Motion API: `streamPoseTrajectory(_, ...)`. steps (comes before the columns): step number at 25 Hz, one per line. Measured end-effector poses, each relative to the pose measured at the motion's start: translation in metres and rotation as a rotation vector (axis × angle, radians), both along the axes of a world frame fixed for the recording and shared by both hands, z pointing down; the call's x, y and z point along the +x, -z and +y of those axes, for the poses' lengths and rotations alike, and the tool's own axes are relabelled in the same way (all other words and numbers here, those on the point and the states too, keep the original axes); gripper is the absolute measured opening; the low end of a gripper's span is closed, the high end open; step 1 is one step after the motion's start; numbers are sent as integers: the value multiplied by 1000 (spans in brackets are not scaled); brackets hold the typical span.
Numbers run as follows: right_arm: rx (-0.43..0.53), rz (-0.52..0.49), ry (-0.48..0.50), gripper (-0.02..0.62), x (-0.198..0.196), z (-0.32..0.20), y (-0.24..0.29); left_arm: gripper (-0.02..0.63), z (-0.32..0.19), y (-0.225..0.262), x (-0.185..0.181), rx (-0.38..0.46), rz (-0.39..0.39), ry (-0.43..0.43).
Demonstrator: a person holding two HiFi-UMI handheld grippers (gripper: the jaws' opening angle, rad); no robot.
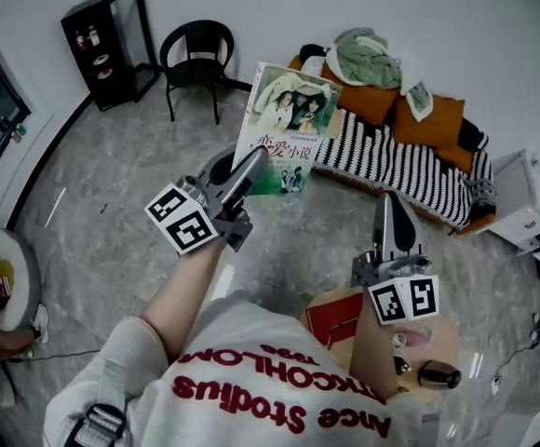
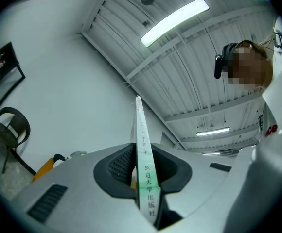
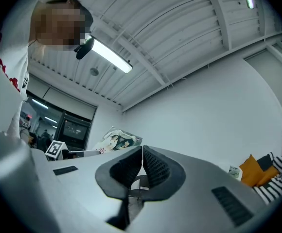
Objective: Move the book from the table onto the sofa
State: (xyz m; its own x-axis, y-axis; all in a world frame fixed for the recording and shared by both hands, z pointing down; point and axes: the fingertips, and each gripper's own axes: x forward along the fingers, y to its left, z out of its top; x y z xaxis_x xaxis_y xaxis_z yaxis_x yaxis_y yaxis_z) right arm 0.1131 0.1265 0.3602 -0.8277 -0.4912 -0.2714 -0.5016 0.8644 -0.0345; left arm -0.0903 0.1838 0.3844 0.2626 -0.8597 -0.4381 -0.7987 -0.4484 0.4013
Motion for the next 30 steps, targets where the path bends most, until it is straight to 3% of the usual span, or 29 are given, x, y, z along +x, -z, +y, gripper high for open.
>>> streamPoseTrajectory(5,-8,-11,-36,29,-32,-25,2,71,-33,4,-41,-1,12,-25)
streamPoseTrajectory(10,-28,-6,-58,29,-121,-60,11,71,-74,16,-132,-5,24,-52)
streamPoseTrajectory(12,-28,-5,-61,29,-139,-67,11,71,-82,17,-149,0,28,-60)
streamPoseTrajectory(26,-23,-32,-49,29,-137,-99,-10,71,-99,-9,-155,-3,41,-29)
streamPoseTrajectory(30,-48,-39,-33,29,-161,-111,-19,71,-105,-17,-179,-25,42,-10)
